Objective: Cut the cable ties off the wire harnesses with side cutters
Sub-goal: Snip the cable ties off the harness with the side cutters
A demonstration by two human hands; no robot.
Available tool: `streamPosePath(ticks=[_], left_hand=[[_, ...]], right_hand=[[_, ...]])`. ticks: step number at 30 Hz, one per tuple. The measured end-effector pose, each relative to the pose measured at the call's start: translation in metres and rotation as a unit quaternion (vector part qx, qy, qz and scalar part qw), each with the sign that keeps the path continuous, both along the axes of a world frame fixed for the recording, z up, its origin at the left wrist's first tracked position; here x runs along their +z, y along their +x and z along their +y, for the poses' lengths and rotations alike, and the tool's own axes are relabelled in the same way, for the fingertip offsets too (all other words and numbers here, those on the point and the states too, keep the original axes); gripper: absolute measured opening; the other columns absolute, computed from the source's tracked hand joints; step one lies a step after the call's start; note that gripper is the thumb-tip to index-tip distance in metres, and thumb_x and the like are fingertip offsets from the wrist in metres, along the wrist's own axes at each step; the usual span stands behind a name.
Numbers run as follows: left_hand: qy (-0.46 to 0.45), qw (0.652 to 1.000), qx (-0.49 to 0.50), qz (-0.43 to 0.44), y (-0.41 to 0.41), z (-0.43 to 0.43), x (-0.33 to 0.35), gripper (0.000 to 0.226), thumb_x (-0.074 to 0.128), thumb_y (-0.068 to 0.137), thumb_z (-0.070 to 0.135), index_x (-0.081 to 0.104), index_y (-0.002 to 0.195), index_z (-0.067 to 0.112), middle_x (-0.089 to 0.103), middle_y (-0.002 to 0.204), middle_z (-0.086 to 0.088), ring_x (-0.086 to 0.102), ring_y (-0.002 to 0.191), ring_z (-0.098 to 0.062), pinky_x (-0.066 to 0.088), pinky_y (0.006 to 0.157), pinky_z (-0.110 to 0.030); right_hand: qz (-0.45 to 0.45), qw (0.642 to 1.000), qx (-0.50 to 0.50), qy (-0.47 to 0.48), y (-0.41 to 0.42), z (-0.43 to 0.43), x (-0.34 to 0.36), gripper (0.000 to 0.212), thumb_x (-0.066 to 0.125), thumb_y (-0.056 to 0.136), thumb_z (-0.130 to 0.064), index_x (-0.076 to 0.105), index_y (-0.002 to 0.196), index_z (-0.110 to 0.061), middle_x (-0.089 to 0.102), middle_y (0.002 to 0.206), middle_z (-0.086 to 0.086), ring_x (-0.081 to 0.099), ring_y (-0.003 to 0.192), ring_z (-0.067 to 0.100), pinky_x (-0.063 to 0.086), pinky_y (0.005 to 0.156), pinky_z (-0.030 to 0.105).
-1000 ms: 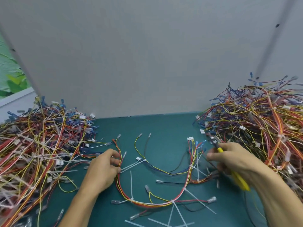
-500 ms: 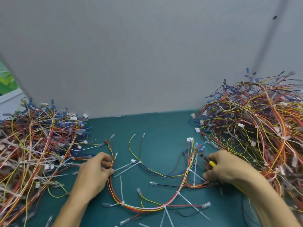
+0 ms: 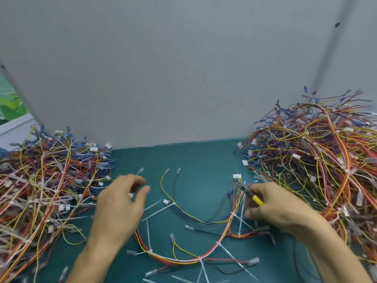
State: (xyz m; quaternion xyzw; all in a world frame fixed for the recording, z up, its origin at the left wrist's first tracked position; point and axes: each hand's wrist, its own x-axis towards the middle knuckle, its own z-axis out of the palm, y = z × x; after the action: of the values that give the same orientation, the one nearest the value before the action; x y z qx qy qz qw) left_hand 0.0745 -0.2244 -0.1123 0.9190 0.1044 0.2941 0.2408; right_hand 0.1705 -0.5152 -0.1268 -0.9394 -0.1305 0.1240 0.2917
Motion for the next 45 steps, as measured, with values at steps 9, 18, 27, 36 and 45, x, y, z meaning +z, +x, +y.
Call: streamPosePath(ticks=[9,18,27,36,45], left_hand=[[0.005,0.966,-0.237,0.105,0.031,-0.109,-0.039,0.021,0.059,0.09,0.02,0.065,0.11,0.02,0.064,0.109,0.002,0.056,0.103,-0.012,0.039,0.092,-0.02],[-0.108,0.963,-0.225,0.097,0.044,-0.125,-0.076,0.009,0.069,0.079,0.024,0.067,0.087,0.02,0.066,0.083,0.006,0.059,0.078,-0.008,0.046,0.074,-0.021],[-0.088,0.968,-0.213,0.099,0.045,-0.127,-0.079,0.012,0.063,0.081,0.026,0.064,0.093,0.023,0.067,0.085,0.001,0.06,0.083,-0.021,0.05,0.075,-0.035],[-0.056,0.973,-0.19,0.118,0.045,-0.129,-0.077,0.021,0.053,0.085,0.031,0.065,0.091,0.015,0.065,0.085,-0.008,0.057,0.084,-0.031,0.048,0.072,-0.041],[-0.097,0.974,-0.181,0.095,0.046,-0.131,-0.079,0.015,0.053,0.08,0.031,0.061,0.088,0.021,0.068,0.084,0.002,0.061,0.081,-0.02,0.05,0.075,-0.033]], right_hand=[[0.025,0.994,0.072,-0.083,-0.008,0.006,0.0,0.01,0.066,0.071,-0.019,0.058,0.076,-0.019,0.066,0.076,0.0,0.062,0.071,0.015,0.051,0.065,0.029],[0.032,0.993,0.077,-0.088,-0.005,0.005,-0.004,0.012,0.065,0.071,-0.02,0.059,0.08,-0.021,0.067,0.081,0.0,0.062,0.076,0.015,0.05,0.067,0.027],[-0.02,0.997,0.053,0.052,-0.003,0.01,-0.002,0.014,0.071,0.071,-0.017,0.057,0.072,-0.017,0.054,0.061,-0.002,0.046,0.056,0.008,0.044,0.061,0.036],[0.038,0.973,0.051,0.221,-0.007,0.022,0.0,0.014,0.074,0.078,-0.007,0.061,0.075,-0.009,0.057,0.055,-0.005,0.049,0.049,0.004,0.038,0.05,0.013],[0.083,0.925,-0.094,0.359,0.002,0.019,-0.013,0.019,0.066,0.078,0.01,0.067,0.09,-0.004,0.054,0.062,0.004,0.046,0.053,0.016,0.041,0.053,0.029]])
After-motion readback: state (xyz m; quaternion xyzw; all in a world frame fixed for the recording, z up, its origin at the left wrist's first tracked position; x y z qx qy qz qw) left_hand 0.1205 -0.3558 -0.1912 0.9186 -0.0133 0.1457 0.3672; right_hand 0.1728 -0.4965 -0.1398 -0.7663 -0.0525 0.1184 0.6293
